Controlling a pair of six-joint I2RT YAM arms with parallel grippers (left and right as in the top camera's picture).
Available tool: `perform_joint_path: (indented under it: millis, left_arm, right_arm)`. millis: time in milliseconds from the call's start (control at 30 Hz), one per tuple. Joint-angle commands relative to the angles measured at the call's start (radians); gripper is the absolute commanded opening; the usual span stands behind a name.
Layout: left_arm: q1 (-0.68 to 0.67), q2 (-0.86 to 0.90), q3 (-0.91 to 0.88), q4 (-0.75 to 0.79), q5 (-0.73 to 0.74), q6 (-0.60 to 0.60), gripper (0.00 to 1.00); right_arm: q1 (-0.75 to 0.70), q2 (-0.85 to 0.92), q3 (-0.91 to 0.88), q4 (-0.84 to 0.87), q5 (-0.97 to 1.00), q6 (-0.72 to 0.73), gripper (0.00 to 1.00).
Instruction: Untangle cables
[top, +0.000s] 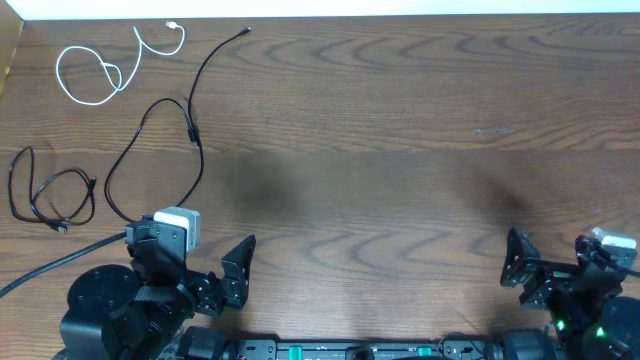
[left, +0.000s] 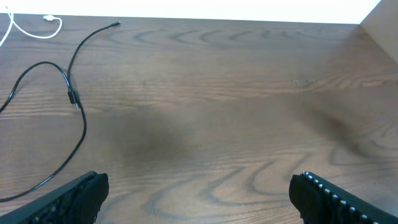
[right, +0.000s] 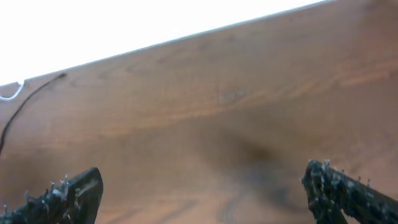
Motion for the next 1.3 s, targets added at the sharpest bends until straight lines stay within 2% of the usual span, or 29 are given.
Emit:
perform_joint_path:
  millis: [0, 200, 433, 600, 1067, 1167, 1267]
  left_arm:
    - [-0.002, -0.001, 0.008, 0.002, -0.007, -0.006, 0.98]
    - [-0.002, -0.001, 0.008, 0.002, -0.007, -0.006, 0.98]
    - [-0.002, -0.001, 0.008, 0.002, -0.007, -0.006, 0.99]
    - [-0.002, -0.001, 0.008, 0.002, -0.007, -0.006, 0.98]
    - [-0.002, -0.001, 0.008, 0.002, -0.007, -0.006, 0.98]
    - [-0.002, -0.001, 0.008, 0.002, -0.007, -0.006, 0.98]
    - [-0.002, -0.001, 0.008, 0.002, -0.007, -0.006, 0.98]
  right_arm:
    - [-0.009, -0.061, -0.097, 0.073, 0.014, -0.043, 0.99]
    - [-0.01, -0.151, -0.273, 0.252, 0.01, -0.055, 0.99]
    - [-0.011, -0.243, -0.414, 0.375, -0.07, -0.15, 0.99]
    - [-0.013, -0.241, -0.486, 0.482, -0.069, -0.163, 0.99]
    - [-0.014, -0.241, -0.752, 0.949, -0.087, -0.162, 0.99]
    - [-0.018, -0.241, -0.798, 1.016, -0.088, -0.163, 0.99]
    - [-0.025, -0.241, -0.797, 1.004, -0.084, -0.163, 0.99]
